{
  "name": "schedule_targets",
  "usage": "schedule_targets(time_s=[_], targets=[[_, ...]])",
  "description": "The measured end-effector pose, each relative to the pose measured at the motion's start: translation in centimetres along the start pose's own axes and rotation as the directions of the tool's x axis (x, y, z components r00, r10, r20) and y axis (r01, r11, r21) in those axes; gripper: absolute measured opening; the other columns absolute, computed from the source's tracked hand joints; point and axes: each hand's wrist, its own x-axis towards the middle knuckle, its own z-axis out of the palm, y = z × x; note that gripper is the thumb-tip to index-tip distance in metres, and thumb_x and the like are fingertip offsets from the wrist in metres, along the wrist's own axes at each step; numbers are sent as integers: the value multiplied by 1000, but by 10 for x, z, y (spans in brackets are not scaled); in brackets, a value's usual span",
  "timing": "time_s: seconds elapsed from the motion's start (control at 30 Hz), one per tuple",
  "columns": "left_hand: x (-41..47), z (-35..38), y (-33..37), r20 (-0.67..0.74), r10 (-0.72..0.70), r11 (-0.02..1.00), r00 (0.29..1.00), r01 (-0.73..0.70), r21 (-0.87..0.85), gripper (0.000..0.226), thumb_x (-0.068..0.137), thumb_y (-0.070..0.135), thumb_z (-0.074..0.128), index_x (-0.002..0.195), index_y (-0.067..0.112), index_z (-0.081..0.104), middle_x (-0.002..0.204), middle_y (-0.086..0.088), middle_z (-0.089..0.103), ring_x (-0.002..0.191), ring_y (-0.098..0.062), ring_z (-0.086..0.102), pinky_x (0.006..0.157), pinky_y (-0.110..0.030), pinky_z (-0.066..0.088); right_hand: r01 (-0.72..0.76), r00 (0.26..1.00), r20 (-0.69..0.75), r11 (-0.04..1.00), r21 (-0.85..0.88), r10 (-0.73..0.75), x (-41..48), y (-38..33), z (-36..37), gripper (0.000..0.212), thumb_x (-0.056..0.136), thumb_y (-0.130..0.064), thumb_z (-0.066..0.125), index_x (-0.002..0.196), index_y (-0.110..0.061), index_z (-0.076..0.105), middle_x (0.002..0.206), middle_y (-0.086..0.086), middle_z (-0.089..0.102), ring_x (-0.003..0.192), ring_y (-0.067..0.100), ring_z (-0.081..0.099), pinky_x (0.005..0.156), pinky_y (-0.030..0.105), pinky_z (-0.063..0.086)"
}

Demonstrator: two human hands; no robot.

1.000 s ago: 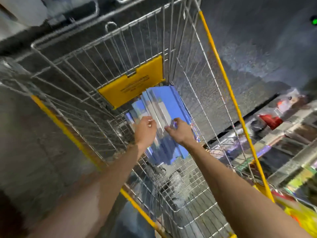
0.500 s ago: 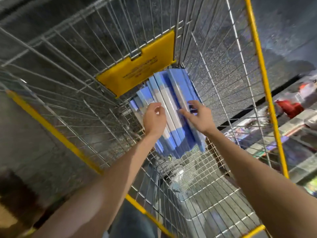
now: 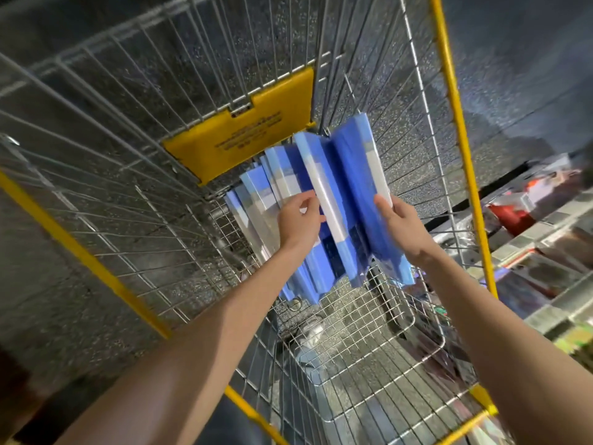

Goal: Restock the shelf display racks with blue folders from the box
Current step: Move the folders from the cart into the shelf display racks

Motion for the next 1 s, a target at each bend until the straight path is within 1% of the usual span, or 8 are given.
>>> schedule_targets(time_s=[0.07, 0.13, 0.23, 0.37, 0.63, 0.73, 0.87, 1.0], targets=[[-1, 5, 1, 56, -2, 999, 998, 4, -32, 24, 106, 22, 46, 123, 22, 63, 121, 3, 65, 77, -8, 72, 59, -13, 48, 32, 999, 7, 999, 37, -32, -3, 2, -3, 64, 101, -50, 48, 116, 12, 50, 120, 37, 57, 99, 36, 63, 87, 57, 49], [-1, 12, 3, 86, -18, 998, 996, 23, -52, 28, 106, 22, 44, 127, 19, 63, 109, 7, 67, 73, -9, 72, 68, -23, 50, 28, 999, 30, 999, 45, -29, -4, 2, -3, 61, 99, -49, 48, 112, 11, 53, 102, 27, 65, 87, 19, 62, 77, 37, 50], [-1, 17, 1, 110, -23, 996, 994, 32, -80, 33, 105, 21, 46, 133, 17, 63, 103, 7, 69, 73, -12, 73, 68, -22, 49, 8, 999, 43, 998, 59, -10, -4, -4, 3, 29, 106, -31, 44, 91, -12, 60, 57, -23, 51, 53, -7, 43, 56, 11, 36], [1, 19, -2, 126, -28, 992, 992, 43, -123, 32, 106, 23, 46, 134, 23, 62, 109, 4, 69, 72, -9, 73, 66, -20, 48, 12, 999, 49, 997, 81, -16, -1, -7, 11, 26, 107, -27, 43, 110, -14, 65, 68, -23, 59, 57, -10, 50, 52, 4, 37], [3, 14, 0, 230, -56, 984, 972, 93, -152, 35, 106, 28, 45, 138, 24, 59, 119, 1, 69, 81, -10, 72, 72, -19, 51, 20, 999, 29, 1000, 4, -20, 10, -11, 16, 26, 106, -27, 46, 100, -9, 63, 83, -2, 68, 73, 0, 54, 70, 16, 47], [5, 13, 6, 275, -94, 979, 957, 139, -149, 40, 107, 42, 40, 138, 24, 59, 122, -1, 68, 93, -16, 71, 78, -27, 50, 9, 1000, 5, 996, -86, -9, 20, -13, 27, 28, 105, -30, 48, 111, -7, 61, 95, 13, 69, 82, 17, 62, 83, 40, 55], [16, 8, 13, 321, -164, 963, 933, 221, -151, 57, 108, 51, 25, 138, 18, 58, 130, -8, 66, 107, -23, 65, 83, -32, 47, 23, 997, -58, 950, -313, -44, 23, -17, 42, 32, 94, -42, 65, 108, -15, 55, 81, -4, 64, 72, 11, 60, 67, 22, 48], [24, -3, 18, 364, -180, 969, 914, 229, -96, 67, 107, 55, 15, 137, 16, 60, 136, -9, 62, 124, -25, 56, 97, -35, 40, 94, 984, -73, 819, -567, -163, 21, -18, 54, 30, 86, -16, 76, 102, -4, 53, 67, -6, 54, 63, 18, 55, 62, 30, 38]])
